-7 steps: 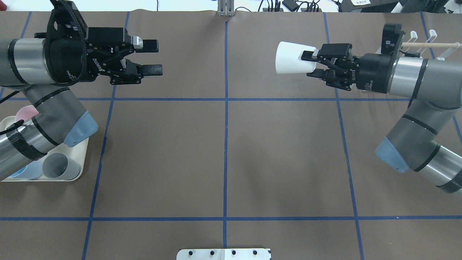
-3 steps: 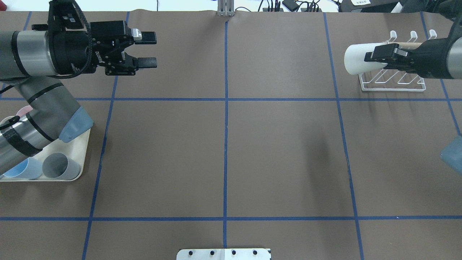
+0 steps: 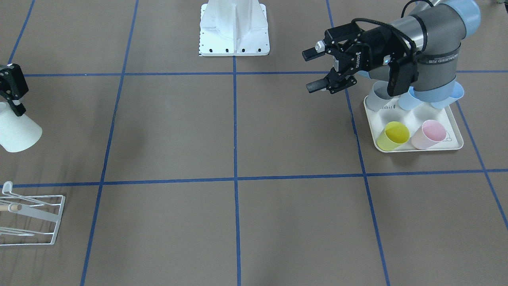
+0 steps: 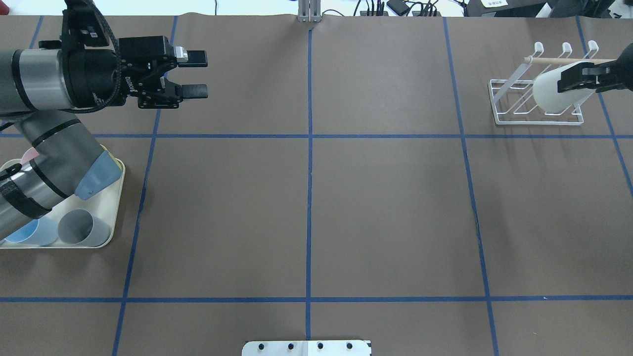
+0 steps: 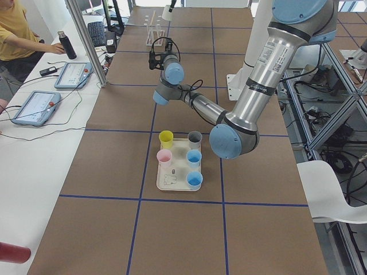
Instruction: Transfer IKEA cup to right arm and place on rack
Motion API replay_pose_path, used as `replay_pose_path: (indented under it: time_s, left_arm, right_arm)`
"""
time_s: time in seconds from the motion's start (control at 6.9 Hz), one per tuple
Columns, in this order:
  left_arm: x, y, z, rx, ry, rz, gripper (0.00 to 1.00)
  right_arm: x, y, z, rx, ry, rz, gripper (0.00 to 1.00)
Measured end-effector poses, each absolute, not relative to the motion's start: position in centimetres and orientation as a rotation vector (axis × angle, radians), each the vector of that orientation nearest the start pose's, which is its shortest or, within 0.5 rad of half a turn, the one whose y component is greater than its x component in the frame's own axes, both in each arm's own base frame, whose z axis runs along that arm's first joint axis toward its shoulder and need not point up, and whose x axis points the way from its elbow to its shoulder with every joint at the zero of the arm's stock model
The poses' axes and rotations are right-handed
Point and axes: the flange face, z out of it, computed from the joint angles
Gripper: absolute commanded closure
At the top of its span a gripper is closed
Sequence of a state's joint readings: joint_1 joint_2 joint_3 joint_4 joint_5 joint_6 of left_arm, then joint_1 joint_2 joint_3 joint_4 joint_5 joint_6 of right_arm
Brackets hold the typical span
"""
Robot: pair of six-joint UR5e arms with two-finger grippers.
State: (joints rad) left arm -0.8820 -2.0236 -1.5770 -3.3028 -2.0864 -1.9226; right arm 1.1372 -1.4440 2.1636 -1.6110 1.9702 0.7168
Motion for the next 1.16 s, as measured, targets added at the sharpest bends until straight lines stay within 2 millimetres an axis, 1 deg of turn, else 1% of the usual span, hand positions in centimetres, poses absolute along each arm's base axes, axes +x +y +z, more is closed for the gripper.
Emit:
replay_pose_path:
  time_s: [0.14,0.29,0.43,0.58,1.01,1.16]
  left_arm:
    - [28.4,-47.7,24.4,0.27,2.084,-0.176,0.01]
    - [28.4,-47.6,25.0,0.265,2.079,-0.181,0.01]
    - [28.4,-47.4,25.5,0.26,2.075,-0.184,0.01]
    - [28.5,-47.4,25.6,0.258,2.073,-0.185,0.01]
    - [28.6,-47.3,25.7,0.254,2.072,-0.185,0.01]
    - [28.6,-47.3,25.6,0.254,2.074,-0.184,0.01]
  right_arm:
    - [-10.7,-50.1,34.5,0.291,-0.661,0.096,1.0]
    - [-9.6,-52.8,36.0,0.228,-0.677,0.072,1.0]
    - [-9.2,-54.9,37.1,0.191,-0.695,0.051,1.0]
    - [-9.3,-56.5,37.8,0.167,-0.702,0.046,1.0]
    - [-10.5,-61.1,39.5,0.115,-0.692,0.053,1.0]
    - [-10.8,-62.0,40.1,0.108,-0.69,0.055,1.0]
